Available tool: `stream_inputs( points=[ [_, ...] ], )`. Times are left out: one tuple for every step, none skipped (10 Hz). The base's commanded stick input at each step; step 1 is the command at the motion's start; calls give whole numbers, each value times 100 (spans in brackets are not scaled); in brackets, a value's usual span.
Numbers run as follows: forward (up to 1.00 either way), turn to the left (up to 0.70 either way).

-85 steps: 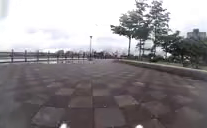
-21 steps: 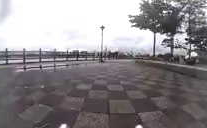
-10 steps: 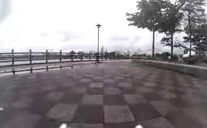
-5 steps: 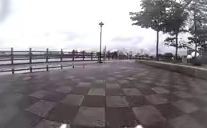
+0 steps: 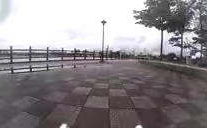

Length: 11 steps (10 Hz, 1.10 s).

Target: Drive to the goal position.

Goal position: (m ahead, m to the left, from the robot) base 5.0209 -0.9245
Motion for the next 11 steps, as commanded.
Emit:
stream_inputs(
  points=[
    [85, -28],
    [85, -32],
    [85, -32],
    [85, -32],
    [85, -33],
    [85, -33],
    [85, -33],
    [85, -33],
    [85, -33],
    [85, -28],
    [85, 1]
  ],
)
